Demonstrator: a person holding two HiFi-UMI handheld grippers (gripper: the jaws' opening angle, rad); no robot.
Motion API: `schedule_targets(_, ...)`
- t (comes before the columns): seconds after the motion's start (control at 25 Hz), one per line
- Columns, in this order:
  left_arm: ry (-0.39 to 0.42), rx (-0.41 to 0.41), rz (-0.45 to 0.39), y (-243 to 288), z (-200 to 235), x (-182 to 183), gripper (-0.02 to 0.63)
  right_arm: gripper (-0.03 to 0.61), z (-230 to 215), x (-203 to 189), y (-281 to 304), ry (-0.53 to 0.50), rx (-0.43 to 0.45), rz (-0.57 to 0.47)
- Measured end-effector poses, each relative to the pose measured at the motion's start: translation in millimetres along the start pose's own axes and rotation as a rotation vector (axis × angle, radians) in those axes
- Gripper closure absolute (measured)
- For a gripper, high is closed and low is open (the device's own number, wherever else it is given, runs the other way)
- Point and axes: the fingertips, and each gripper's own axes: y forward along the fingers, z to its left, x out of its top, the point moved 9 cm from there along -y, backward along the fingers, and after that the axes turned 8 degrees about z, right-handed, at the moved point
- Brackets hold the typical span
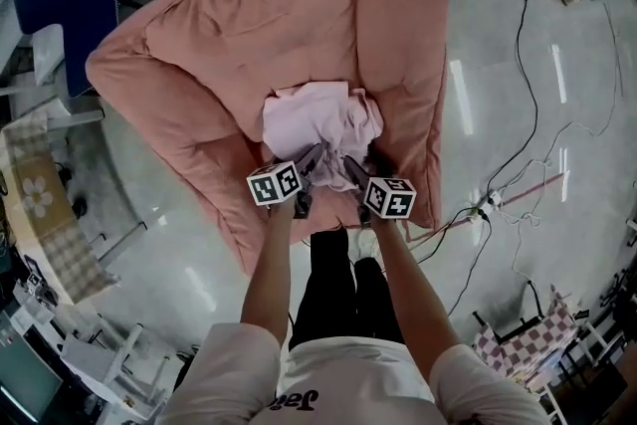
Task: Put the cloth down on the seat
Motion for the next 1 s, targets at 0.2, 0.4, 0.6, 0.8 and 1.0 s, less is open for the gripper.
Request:
schedule_targets(0.2,0.046,0.013,-0.060,-54,-40,-2,0.232,0.219,20,20,-72,-0.090,0.029,-0.078)
schedule_targets(0.4,0.075,-0.001,-0.091,-97,-101,-34,0.232,0.221,63,34,-151,-0.224,0.074,-0.194)
schedule_targets(0.6,0.042,0.043,-0.076,-136,-143,-82,0.232,0.221,97,26,-233,-0.318,0.145,-0.286)
schedule_targets(0.8,0.091,0.010,-0.153,-177,-190,-101,0.232,0.221,109,12,-288,-0.344,0.178,-0.355)
schedule_targets(1.0,0.265,-0.013,-0.369,-239,-266,-99,0.232,0.222,134,8,-345,-0.479,0.180,-0.429)
